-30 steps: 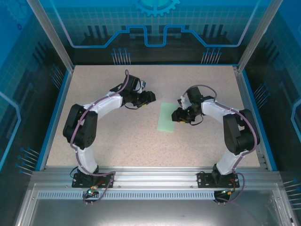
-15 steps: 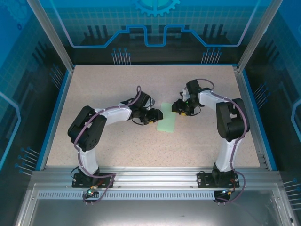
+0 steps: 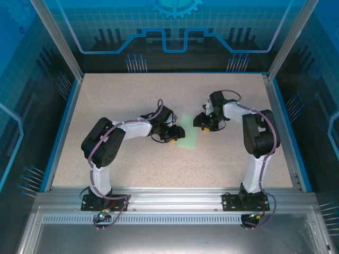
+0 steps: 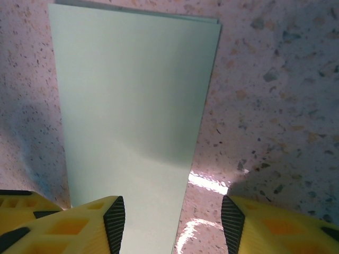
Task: Fold a paper plane with a square sheet of paper (fold left side to right side)
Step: Hold the square sheet of paper at the center of the table.
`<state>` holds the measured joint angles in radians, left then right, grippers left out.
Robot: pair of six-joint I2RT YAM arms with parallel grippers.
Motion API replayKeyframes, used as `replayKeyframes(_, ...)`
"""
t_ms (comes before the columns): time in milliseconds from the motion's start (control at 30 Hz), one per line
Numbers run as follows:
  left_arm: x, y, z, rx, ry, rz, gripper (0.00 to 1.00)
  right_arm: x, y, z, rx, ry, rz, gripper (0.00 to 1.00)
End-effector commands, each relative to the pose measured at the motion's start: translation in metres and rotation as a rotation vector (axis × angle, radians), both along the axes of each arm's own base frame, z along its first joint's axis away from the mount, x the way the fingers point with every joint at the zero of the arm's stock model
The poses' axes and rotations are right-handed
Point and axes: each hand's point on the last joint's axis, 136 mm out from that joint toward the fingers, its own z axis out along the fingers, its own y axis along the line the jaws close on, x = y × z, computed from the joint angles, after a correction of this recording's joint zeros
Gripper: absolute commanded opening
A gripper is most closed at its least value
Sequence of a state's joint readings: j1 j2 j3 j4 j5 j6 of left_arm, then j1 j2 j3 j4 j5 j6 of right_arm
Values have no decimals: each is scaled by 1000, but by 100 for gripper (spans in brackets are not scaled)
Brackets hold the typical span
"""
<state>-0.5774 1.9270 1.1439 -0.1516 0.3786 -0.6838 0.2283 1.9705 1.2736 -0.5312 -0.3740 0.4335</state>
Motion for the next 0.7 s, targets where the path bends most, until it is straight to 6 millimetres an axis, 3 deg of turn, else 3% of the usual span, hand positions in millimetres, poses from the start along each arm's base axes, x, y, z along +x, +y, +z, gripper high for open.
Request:
replayKeyframes(0, 0, -4, 8, -3, -9, 5, 51, -4, -3, 4, 14, 8, -12, 54)
replayKeyframes(300, -3, -11, -2, -4, 9, -14, 49, -4, -2, 6, 23, 10, -12, 55)
replayKeyframes(667, -16, 1, -25, 68, 61, 2, 48, -13, 7, 17, 90, 16, -35, 56)
